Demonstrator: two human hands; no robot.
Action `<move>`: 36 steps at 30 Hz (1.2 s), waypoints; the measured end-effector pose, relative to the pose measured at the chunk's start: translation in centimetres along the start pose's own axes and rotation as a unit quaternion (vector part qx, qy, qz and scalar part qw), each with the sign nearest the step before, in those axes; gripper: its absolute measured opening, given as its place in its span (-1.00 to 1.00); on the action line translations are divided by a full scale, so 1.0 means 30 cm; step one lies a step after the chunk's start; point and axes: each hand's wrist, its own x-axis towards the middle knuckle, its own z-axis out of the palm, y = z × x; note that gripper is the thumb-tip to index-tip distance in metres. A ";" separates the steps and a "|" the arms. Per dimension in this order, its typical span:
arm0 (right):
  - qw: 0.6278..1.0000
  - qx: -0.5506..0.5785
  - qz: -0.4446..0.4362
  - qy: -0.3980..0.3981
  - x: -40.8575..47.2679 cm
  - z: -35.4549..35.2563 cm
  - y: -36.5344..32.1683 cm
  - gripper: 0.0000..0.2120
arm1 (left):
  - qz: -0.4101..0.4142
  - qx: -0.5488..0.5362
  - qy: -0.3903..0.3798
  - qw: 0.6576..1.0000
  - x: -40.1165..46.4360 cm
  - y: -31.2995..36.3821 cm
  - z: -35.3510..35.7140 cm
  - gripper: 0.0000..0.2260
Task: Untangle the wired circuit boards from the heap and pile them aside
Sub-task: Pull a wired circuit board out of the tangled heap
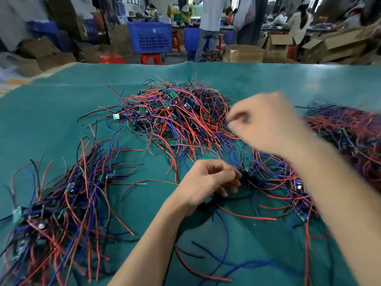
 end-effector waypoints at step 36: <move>0.895 0.401 0.136 -0.141 -0.298 0.214 0.011 -0.67 | 0.016 -0.079 0.112 0.990 0.014 -0.011 -0.003 -0.79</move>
